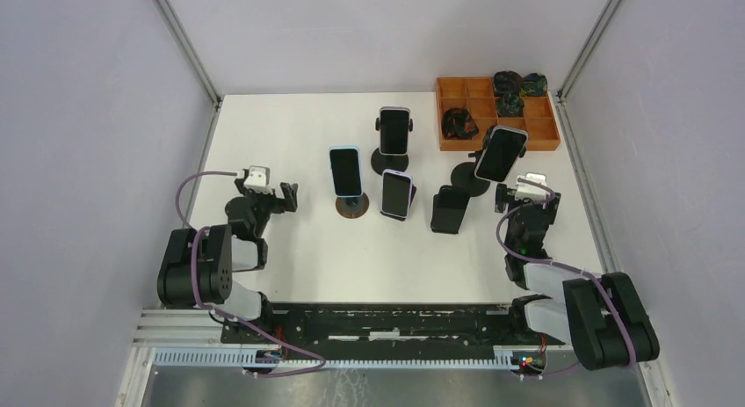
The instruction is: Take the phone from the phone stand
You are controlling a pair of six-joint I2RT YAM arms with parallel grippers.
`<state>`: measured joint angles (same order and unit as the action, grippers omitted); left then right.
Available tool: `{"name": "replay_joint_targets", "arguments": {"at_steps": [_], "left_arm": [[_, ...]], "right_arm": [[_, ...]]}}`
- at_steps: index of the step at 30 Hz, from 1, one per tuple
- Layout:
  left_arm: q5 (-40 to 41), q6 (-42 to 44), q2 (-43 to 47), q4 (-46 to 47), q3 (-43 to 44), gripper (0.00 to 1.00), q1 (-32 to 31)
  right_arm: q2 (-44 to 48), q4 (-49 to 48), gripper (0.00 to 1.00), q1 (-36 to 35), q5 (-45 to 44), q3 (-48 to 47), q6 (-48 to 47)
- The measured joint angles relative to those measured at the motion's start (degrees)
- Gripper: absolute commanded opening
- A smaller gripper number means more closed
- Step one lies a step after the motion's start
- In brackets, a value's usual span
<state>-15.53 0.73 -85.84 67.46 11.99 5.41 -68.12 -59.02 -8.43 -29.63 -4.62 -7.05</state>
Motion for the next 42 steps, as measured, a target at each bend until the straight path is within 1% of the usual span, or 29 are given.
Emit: {"name": "replay_joint_targets", "arguments": {"at_steps": [2,3,6,7,9,11,16,18,21,24,26,28,31,33,36,42], "left_arm": [[-0.63,0.0,0.42,-1.42,0.35,1.0,0.42],[-1.18,0.0,1.44,-5.11,1.6,1.0,0.76],[-2.75,0.66,5.01,-19.56,10.23,1.0,1.27],[-3.17,1.81,6.23,-25.46,15.17,1.0,1.38],[-4.7,4.11,7.82,-34.25,22.71,1.0,2.03],[-7.67,6.43,8.68,-43.65,29.77,1.0,3.21],[-19.19,14.25,8.46,-69.99,44.61,1.0,7.45],[-23.23,17.99,8.13,-78.84,48.35,1.0,8.31],[-29.86,24.52,7.72,-91.17,52.26,1.0,8.44],[-36.11,30.93,7.63,-101.68,53.31,1.0,8.13],[-38.64,33.66,7.23,-106.66,53.31,1.0,7.32],[-40.35,35.26,6.25,-109.48,53.33,1.0,6.03],[-42.1,36.63,3.48,-112.26,53.81,1.0,3.48],[-42.49,36.65,1.42,-112.48,54.25,1.0,1.73],[-42.66,35.56,-1.49,-110.9,54.4,1.0,-1.11],[-42.51,31.12,-7.63,-104.3,56.08,1.0,-6.08]], "right_arm": [[1.68,8.02,0.98,-0.09,-0.48,-3.5,1.99],[2.99,11.41,0.98,-0.09,-0.61,-4.79,3.41],[8.52,18.86,0.98,-0.52,-0.57,-5.79,7.91],[10.21,21.0,0.98,-0.63,-0.5,-5.79,9.29],[13.97,26.32,0.98,-0.94,0.2,-5.84,12.59],[17.05,30.84,0.98,-0.94,1.09,-6.08,15.34],[25.99,42.8,0.98,-0.94,3.98,-8.83,24.94],[28.55,47.17,0.98,-0.94,4.66,-10.67,28.06],[31.43,51.91,0.98,-0.94,10.23,-12.66,29.33],[32.94,55.58,0.98,-1.68,15.82,-12.85,29.27],[33.57,58.29,0.98,-3.65,17.77,-12.85,29.16],[33.77,60.46,0.98,-6.8,18.67,-13.0,29.05],[32.81,63.84,0.98,-13.73,18.6,-14.12,28.92],[31.82,64.98,0.98,-17.94,18.62,-14.93,29.11],[30.03,65.94,0.98,-23.32,18.58,-16.04,29.9],[24.61,66.93,0.98,-32.85,18.64,-20.09,31.45]]}}
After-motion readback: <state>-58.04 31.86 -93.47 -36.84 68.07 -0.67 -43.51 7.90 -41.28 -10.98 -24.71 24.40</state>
